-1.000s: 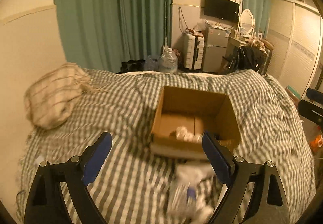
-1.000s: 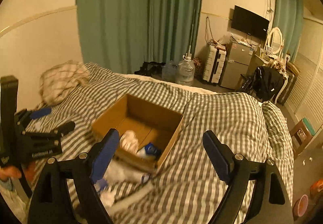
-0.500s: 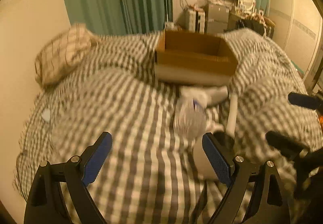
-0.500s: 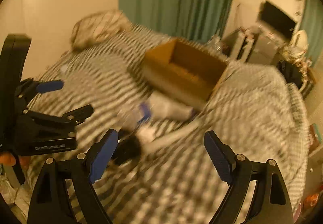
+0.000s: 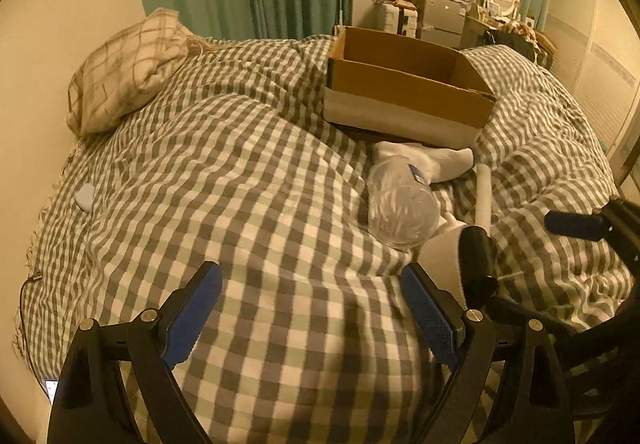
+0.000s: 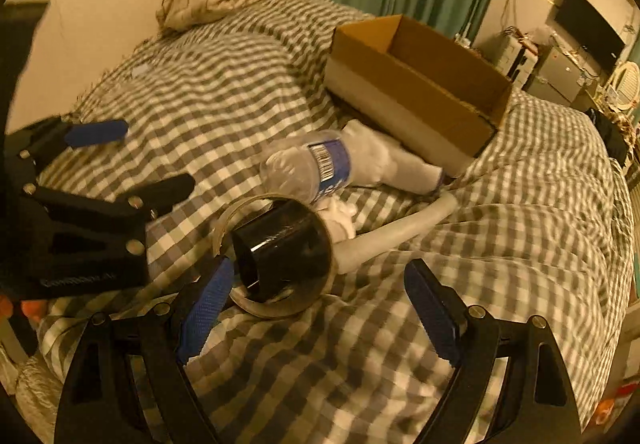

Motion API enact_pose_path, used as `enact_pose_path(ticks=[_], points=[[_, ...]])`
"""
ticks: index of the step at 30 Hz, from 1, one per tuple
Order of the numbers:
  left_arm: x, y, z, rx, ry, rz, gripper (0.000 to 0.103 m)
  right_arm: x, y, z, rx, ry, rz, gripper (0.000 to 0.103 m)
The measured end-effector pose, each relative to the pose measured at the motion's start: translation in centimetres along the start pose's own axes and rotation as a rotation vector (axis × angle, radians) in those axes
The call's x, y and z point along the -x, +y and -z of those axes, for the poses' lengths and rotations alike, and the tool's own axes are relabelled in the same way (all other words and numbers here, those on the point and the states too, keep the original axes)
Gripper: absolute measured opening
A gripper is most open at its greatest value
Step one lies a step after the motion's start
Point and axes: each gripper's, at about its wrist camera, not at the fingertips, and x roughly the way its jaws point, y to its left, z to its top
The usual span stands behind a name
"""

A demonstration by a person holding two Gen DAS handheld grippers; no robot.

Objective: Organize objects
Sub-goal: 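Grasp the black cup with the right tool while the left tool grasps the white tape roll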

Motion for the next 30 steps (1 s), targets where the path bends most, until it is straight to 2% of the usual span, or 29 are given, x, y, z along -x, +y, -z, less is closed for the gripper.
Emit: enact_pose_path(ticks=[3,5,6,7,8,10,13,17,25,30], points=[[-0.4,0.5,-0.2,0.018,0.005,0.006,0.093,-1.4,0.3,-0.3,0.010,0.030,-0.002,0.078],[-0.3,0.5,-0.2,0.019,0.004,0.009,0.093,-2.2,0.1,-0.5,0.001,0.051,-0.003,0.059],[-0.3,0.5,-0.2,0.020,0.003,0.012,0.093,-2.5,0.0,-0.4,-0.004,0.059,-0.014,0.056],[-0.2,0.4,-0.2,0.021,0.001,0.018,0.093,-2.6,0.0,-0.4,-0.003,0.064,-0.022,0.047],[-0.2,0.3,-0.3,0.019,0.001,0.021,0.093,-2.5,0.1,-0.3,0.003,0.060,-0.026,0.036],[-0.2,-0.1,-0.3,0.008,0.001,0.022,0.093,-2.1,0.1,-0.2,0.005,0.042,-0.023,0.022],[0.2,-0.8,-0.2,-0.013,-0.002,0.029,0.093,-1.2,-0.2,-0.2,-0.014,0.009,-0.028,0.010],[0.8,-1.5,-0.2,-0.027,-0.012,0.032,0.093,0.4,-0.4,-0.2,-0.020,-0.045,-0.009,0.005],[1.7,-2.9,-0.2,-0.055,-0.024,0.056,0.093,4.2,-1.9,-0.7,-0.059,-0.172,0.051,0.004],[0.2,-4.1,0.2,-0.065,0.025,0.098,0.093,5.3,-4.0,-0.8,-0.083,-0.209,0.113,0.004]])
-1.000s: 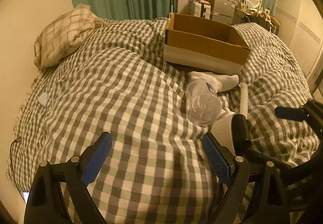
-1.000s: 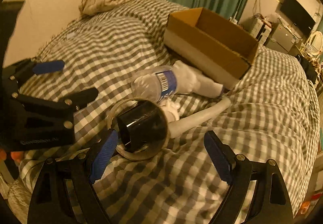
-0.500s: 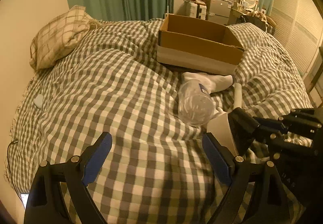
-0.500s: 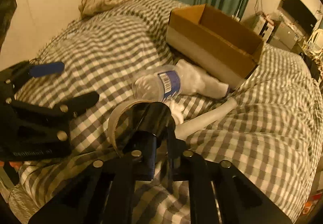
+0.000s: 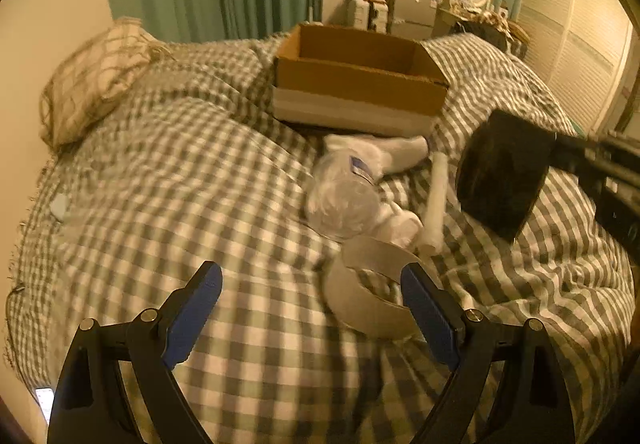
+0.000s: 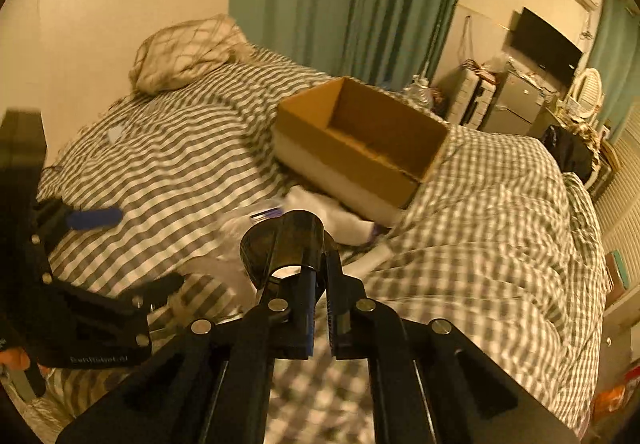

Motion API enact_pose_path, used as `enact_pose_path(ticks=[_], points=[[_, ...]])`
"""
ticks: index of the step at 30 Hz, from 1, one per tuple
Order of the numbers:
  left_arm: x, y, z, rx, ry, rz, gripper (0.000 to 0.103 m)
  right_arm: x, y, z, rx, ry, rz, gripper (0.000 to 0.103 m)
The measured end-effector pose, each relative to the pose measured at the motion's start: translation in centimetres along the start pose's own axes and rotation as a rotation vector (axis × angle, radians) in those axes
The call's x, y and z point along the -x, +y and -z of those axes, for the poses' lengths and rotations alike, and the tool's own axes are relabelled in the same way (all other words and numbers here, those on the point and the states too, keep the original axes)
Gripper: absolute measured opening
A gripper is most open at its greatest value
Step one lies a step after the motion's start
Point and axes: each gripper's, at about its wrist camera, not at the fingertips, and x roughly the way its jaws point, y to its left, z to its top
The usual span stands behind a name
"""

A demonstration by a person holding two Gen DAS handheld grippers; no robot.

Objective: Organize objects
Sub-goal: 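Grasp the black cup with the right tool while the left tool grasps the white tape roll, then carry the tape roll and black cup over the box and open both tools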

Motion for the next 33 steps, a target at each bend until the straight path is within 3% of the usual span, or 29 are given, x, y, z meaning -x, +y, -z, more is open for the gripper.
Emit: enact_pose_path(ticks=[5,8,11,16,20,24,33], points=[[-1.3,-2.5,0.9,-0.090,0.061,0.055,0.093,-0.6,-1.9,0.3,-0.042,0.011,0.016,0.004],[-2.5,-3.9,1.3,-0.150,0.108,0.051,0.093,-0.9,-2.4,0.4,-0.052,0.015,0.015,0.004],[-4.2,-4.2,1.3,-0.157,0.154,0.060,0.093,-1.2,-2.6,0.7,-0.058,0.023,0.006,0.004],[-4.9,-4.3,0.8,-0.159,0.166,0.085,0.087,-1.2,-2.7,0.8,-0.065,0.024,0.007,0.004],[-3.7,-4.1,0.4,-0.146,0.131,0.106,0.086,-0.6,-2.9,0.7,-0.067,0.013,0.019,0.004],[-1.1,-4.0,-0.9,-0.137,0.047,0.111,0.086,0.4,-3.3,0.4,-0.070,-0.009,0.030,0.004],[2.9,-3.0,-8.4,-0.111,-0.129,0.069,0.086,3.0,-5.5,-3.3,-0.061,-0.104,0.070,0.004]])
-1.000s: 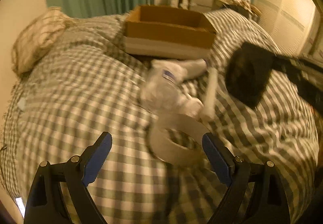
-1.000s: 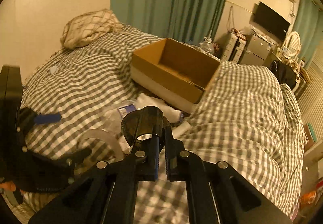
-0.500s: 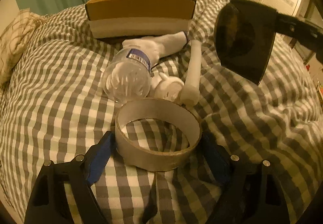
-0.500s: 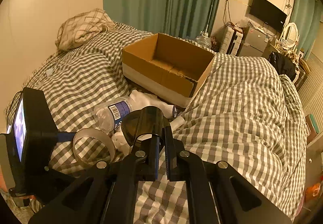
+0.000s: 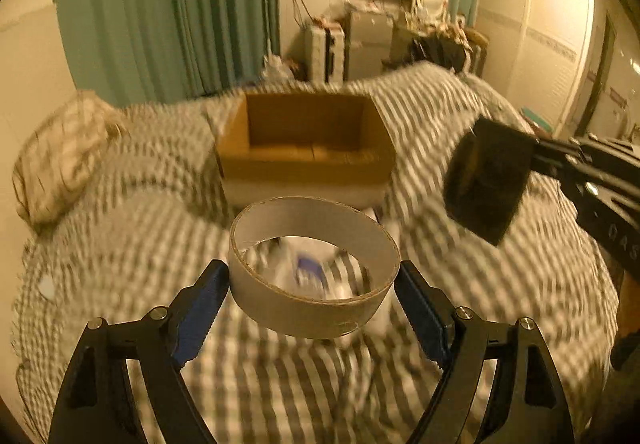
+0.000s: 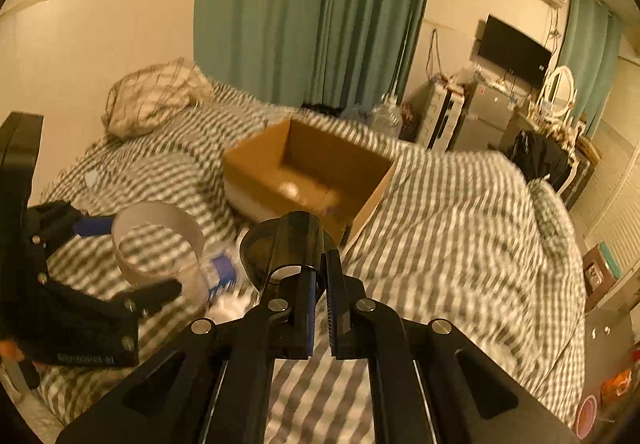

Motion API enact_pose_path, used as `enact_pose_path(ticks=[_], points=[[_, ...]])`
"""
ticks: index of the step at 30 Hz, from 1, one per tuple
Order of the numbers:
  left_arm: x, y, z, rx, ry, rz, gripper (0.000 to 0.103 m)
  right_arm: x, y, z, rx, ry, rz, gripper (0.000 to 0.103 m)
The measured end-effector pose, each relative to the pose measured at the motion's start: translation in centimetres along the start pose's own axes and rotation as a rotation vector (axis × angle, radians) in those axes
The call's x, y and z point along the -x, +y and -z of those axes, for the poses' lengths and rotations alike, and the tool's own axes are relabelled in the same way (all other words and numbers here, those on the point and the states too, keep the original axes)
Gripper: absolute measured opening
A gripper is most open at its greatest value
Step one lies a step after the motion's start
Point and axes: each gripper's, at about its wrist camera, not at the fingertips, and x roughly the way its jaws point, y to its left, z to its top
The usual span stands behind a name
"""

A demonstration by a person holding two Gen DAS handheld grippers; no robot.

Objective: Organize objects
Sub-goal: 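Carry the tape roll and black cup over the box and open both tools, then withdraw both tools from the box toward the remaining items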

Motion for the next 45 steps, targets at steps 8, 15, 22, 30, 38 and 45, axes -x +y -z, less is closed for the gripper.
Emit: enact_pose_path(ticks=[8,15,22,30,38,45], points=[[-1.1,0.9,-7.9,-0.016,-0.117,-0.053,0.086,-0.9,-2.4,-6.6,0.010,-0.085,0.044,0.004],[-5.4,2.2,-13.9,-0.004,-0.147,-0.061,0.086,-5.1,-4.7,-12.2,0.010,-0.111,0.067,0.004],[-12.3,4.1,-16.8,0.028,-0.112,-0.083,0.086,-12.8,-6.8,-15.9,-0.024,-0.079,0.042,0.004],[-18.1,4.4,-15.5,0.024,-0.043,-0.064,0.087,-21.8,-7.9,-14.1,-0.069,0.043,-0.009,0.004],[-16.1,4.5,-15.7,0.023,-0.049,-0.105,0.098,-20.5,-8.6,-13.7,-0.093,0.039,-0.022,0.057],[-8.2,5.1,-16.1,0.057,-0.120,-0.118,0.099,-12.8,-9.3,-14.9,-0.117,-0.052,0.030,0.065]])
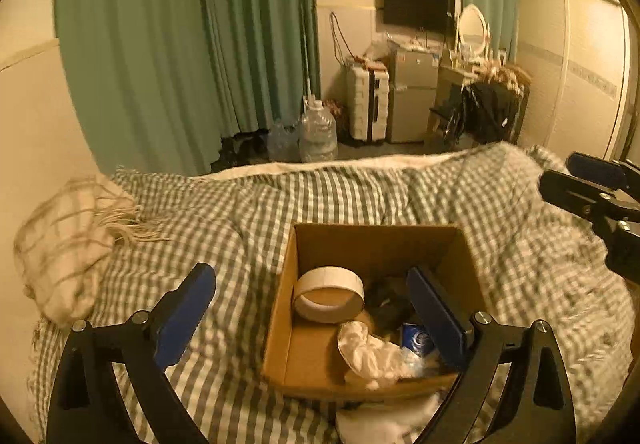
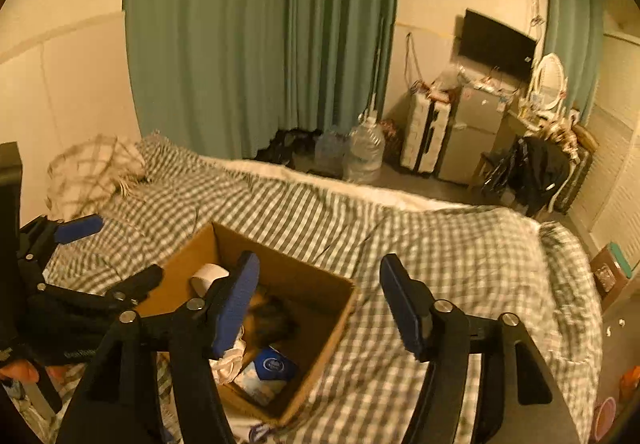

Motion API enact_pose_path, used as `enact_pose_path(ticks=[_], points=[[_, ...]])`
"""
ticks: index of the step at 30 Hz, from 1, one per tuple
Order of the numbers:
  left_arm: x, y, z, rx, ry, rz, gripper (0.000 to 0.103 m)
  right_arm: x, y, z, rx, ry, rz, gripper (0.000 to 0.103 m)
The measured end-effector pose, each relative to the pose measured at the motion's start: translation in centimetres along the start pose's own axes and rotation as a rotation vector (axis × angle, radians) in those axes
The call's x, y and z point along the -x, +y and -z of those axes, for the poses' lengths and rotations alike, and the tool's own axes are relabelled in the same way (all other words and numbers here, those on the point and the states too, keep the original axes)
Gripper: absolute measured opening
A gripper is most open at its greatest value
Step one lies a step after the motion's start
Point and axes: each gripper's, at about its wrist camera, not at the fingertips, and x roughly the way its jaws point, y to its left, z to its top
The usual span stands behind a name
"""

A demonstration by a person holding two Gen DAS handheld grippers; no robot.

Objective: Organize objects
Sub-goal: 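Withdraw both tools from the box toward the remaining items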

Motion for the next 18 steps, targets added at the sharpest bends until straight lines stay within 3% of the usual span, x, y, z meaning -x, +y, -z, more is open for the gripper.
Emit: enact_pose_path(ticks=[10,18], points=[[11.3,1.2,1.7,0.041,-0.096,-0.014,0.099,13.9,0.6,0.6,0.009,-0.092,0.040,0.073],[11.9,0.5,8.4,0.024,-0.049,-0.065,0.099,15.6,3.8,6.0,0.027,-0.028,0.031,0.074]])
